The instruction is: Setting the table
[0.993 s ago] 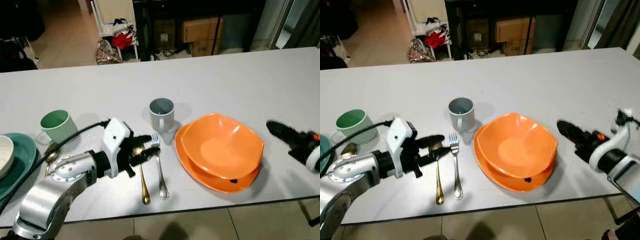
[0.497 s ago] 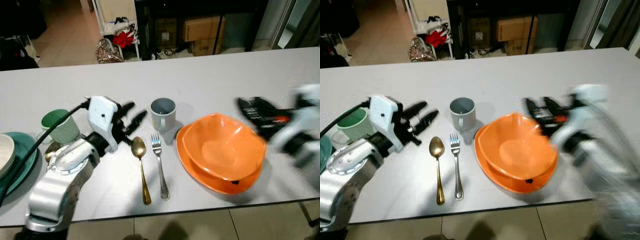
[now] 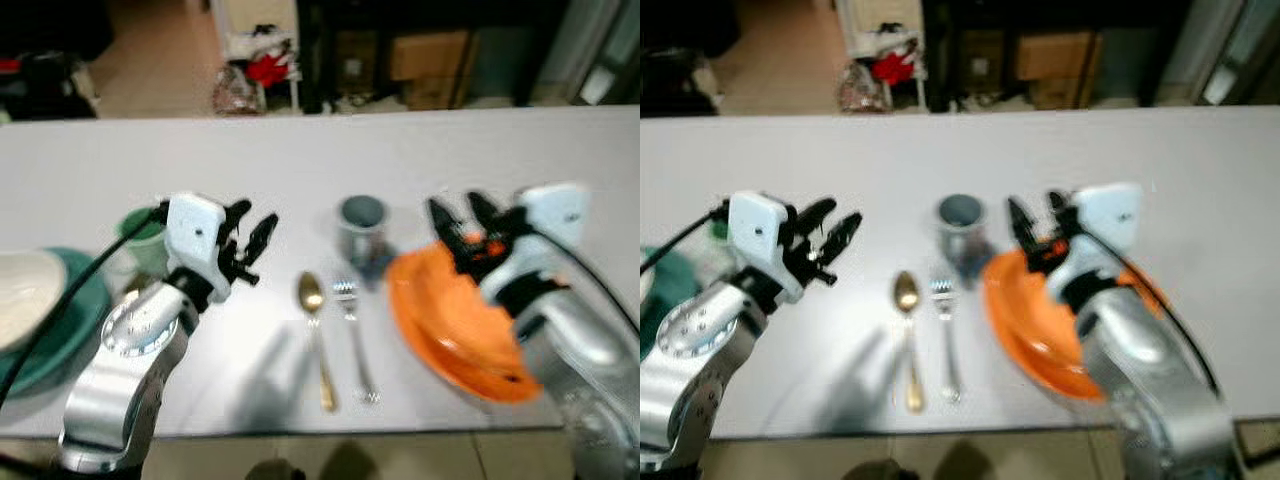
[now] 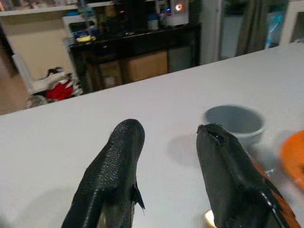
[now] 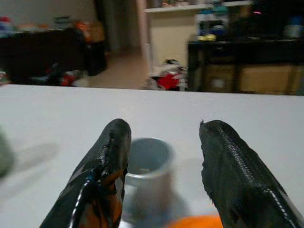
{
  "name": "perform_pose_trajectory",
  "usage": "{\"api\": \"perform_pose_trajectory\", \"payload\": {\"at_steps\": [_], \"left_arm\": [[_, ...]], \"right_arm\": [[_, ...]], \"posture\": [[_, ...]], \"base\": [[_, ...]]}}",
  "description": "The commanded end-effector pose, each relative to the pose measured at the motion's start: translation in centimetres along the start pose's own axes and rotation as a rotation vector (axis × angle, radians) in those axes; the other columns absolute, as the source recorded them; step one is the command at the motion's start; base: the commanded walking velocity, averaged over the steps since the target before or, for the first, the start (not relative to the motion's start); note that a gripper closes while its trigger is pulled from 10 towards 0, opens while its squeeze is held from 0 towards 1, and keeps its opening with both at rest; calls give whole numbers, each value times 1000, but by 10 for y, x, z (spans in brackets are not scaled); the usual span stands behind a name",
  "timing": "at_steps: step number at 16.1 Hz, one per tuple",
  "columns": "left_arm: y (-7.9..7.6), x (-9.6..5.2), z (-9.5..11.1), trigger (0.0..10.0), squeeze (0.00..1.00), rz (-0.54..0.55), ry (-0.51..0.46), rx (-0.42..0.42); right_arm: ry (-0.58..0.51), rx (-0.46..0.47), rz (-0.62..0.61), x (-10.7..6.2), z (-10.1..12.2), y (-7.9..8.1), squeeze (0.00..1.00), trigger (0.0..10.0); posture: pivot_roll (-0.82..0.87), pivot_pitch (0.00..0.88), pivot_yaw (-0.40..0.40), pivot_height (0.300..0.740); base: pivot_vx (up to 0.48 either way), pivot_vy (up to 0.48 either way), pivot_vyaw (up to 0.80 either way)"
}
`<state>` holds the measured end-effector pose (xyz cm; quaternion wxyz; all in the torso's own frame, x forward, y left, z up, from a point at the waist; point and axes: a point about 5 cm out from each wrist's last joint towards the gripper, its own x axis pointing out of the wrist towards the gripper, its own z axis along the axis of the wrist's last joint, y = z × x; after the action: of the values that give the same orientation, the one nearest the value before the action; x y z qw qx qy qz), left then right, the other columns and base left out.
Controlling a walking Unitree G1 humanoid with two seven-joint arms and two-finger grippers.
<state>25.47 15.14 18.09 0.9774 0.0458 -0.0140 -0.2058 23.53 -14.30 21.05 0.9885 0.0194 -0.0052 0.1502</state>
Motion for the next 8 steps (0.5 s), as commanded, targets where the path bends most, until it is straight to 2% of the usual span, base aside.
{"api": "perform_pose_trajectory", "payload": {"at_steps": [1,5,8], "left_arm": [[1,-1,5,10000,0,8,-16,20],[1,0,3,10000,0,6,-12,27],[3,0,4,10000,0,8,-12,34]], "right_arm": [[-14,-28,-2,-1,-1,1,0,10000],[-16,-86,24,0,-3,3,0,10000],[-1,-83,44,1,-6,3,0,10000]], "posture": [[62,0,57,740],[64,0,57,740],[68,0,56,740]], "base": [[0,360,0],[0,355,0],[0,358,0]]}}
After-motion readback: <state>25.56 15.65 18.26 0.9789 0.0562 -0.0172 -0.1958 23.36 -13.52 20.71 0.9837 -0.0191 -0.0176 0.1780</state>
